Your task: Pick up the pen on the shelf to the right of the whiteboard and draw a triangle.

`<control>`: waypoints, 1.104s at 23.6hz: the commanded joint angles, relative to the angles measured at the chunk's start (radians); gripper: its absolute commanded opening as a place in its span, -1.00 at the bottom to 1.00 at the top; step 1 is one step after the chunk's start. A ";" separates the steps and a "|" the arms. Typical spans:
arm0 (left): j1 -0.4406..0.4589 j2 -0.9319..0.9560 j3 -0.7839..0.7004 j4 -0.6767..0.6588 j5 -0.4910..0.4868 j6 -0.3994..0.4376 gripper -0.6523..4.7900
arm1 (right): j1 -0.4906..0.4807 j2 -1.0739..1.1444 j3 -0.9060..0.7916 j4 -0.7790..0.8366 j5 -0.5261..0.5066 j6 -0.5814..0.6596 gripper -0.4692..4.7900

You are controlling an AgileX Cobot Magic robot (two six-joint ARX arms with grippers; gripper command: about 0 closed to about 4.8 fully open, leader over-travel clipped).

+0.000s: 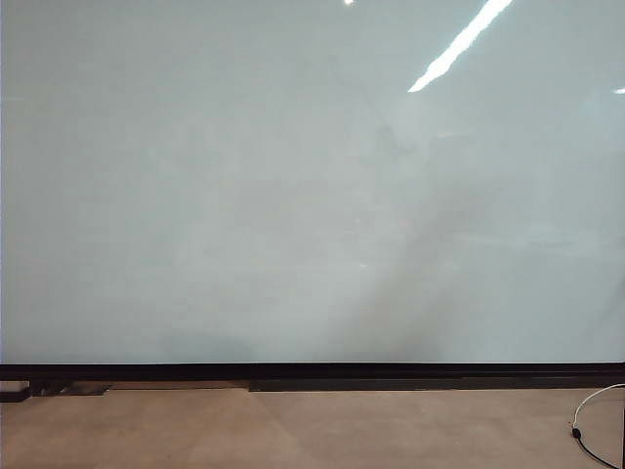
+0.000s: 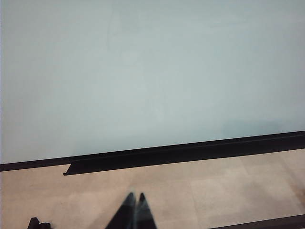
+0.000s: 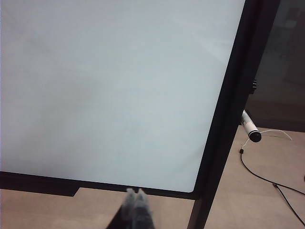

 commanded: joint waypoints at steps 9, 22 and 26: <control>0.000 0.000 0.003 0.006 0.000 0.001 -0.78 | 0.001 0.000 -0.007 0.014 0.001 0.001 -0.86; 0.000 0.000 0.003 0.006 0.000 0.001 -0.78 | 0.000 0.000 -0.007 0.084 -0.028 0.062 -0.56; 0.000 0.000 0.003 0.006 0.000 0.001 -0.78 | -0.006 0.000 -0.001 0.185 -0.025 0.061 -0.44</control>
